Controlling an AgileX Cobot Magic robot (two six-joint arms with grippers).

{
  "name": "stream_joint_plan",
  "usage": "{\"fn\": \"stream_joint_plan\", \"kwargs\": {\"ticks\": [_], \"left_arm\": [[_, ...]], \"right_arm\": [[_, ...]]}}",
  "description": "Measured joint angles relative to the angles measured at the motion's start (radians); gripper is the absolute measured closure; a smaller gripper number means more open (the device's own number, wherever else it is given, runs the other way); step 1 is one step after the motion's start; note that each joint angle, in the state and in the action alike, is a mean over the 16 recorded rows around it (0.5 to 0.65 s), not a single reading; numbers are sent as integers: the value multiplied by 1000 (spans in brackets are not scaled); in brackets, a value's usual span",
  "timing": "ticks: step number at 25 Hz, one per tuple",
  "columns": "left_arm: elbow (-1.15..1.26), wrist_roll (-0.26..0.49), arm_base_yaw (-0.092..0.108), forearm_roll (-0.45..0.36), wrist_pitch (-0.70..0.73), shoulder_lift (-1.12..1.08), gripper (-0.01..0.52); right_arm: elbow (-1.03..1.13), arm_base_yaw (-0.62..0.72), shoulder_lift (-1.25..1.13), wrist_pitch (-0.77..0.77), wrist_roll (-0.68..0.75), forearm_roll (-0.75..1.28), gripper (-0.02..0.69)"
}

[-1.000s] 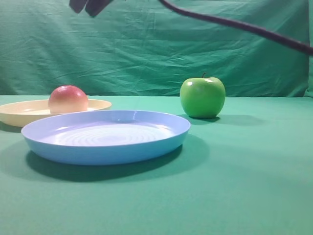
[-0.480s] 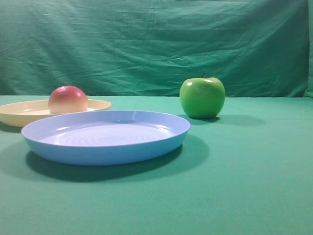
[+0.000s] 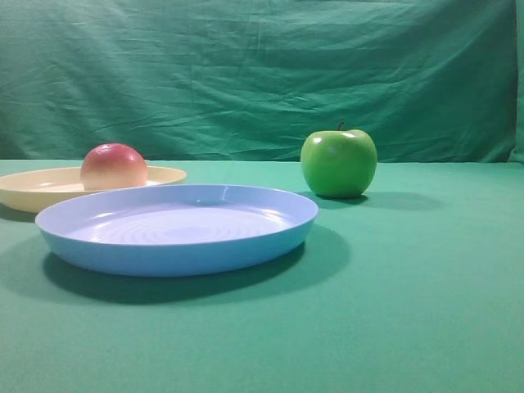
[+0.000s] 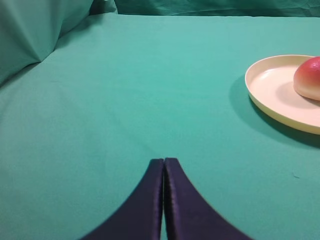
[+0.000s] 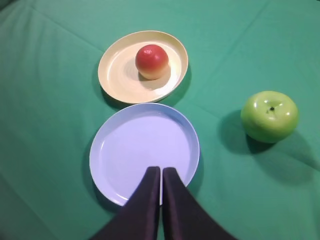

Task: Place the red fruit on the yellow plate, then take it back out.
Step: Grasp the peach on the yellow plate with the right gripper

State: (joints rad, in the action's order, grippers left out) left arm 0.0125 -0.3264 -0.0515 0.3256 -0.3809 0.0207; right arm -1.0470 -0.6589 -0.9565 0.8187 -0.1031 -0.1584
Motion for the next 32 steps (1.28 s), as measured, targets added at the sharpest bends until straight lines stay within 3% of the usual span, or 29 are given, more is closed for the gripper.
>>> {"fn": "stream_joint_plan", "kwargs": {"ticks": [12, 25, 32], "left_arm": [[0, 0, 0, 0, 0, 0, 514], [0, 0, 0, 0, 0, 0, 514], [0, 0, 0, 0, 0, 0, 514]], "right_arm": [[104, 46, 283, -8, 104, 172, 665], [488, 347, 625, -272, 162, 244, 665], [686, 477, 819, -338, 164, 244, 665]]}}
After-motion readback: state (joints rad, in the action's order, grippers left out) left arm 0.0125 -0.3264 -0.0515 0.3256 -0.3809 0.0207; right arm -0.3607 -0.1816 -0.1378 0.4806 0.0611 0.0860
